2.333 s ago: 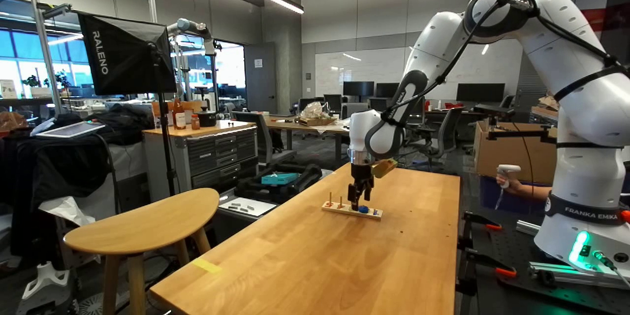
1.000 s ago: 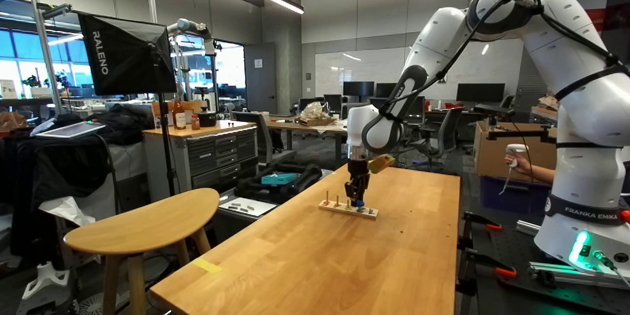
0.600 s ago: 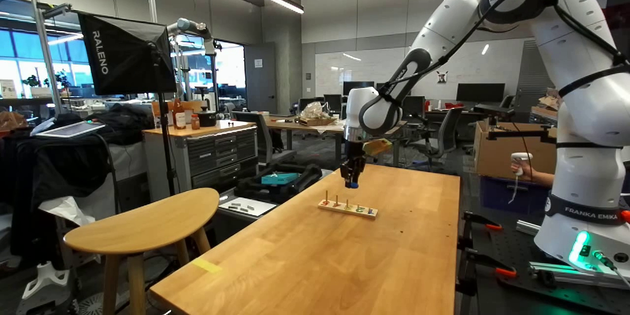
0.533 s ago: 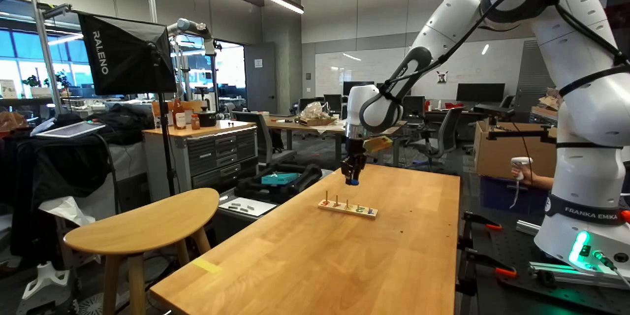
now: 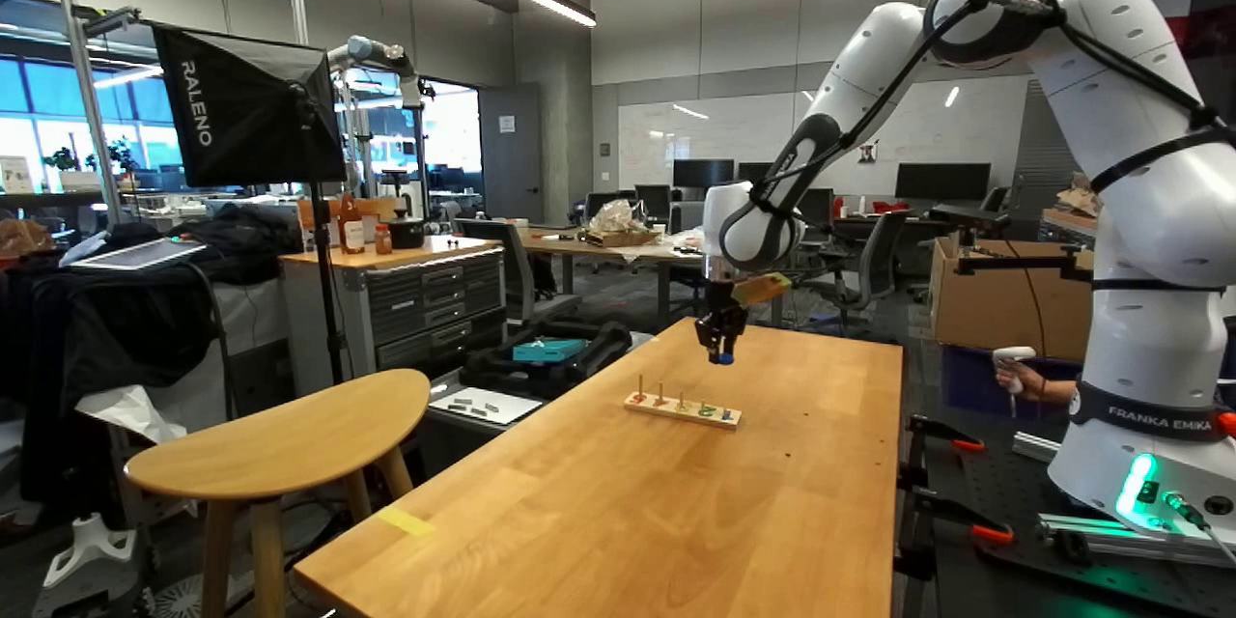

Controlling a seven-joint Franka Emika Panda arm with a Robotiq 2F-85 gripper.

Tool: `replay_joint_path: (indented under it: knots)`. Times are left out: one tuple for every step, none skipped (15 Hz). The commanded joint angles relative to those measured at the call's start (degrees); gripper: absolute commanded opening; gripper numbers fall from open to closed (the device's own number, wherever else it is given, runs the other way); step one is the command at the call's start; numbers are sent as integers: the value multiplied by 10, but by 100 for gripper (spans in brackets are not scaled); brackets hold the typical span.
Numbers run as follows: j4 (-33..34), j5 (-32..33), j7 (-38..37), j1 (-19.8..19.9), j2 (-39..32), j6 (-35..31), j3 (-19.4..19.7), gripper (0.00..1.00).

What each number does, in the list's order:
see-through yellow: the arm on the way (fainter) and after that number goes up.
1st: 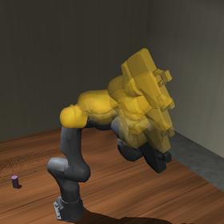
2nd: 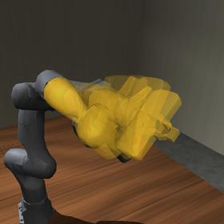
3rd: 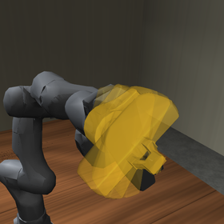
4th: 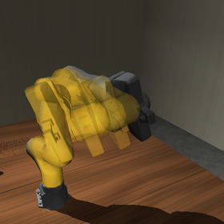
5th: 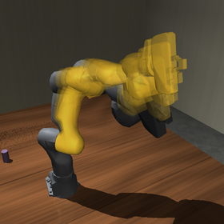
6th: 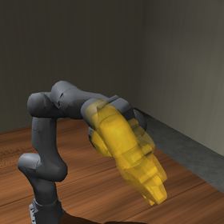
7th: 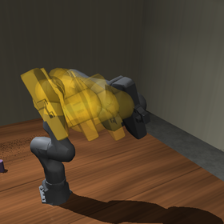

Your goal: Take the blue object from the wooden board and put it on the table

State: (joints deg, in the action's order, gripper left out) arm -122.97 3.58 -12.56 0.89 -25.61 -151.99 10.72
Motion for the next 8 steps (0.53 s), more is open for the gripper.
replay_joint_path:
  knots:
    - [13,12,-20,-1,-45,-8,15,23]
    - [15,9,-21,-1,-53,1,15,35]
    - [16,8,-22,-3,-60,3,15,36]
    - [15,7,-23,-3,-65,8,16,57]
    - [16,7,-26,-5,-70,8,16,69]
    - [15,1,-24,-4,-64,14,11,74]
    - [12,-1,-22,-5,-56,17,6,83]
    - [8,-4,-15,-7,-35,23,-3,90]
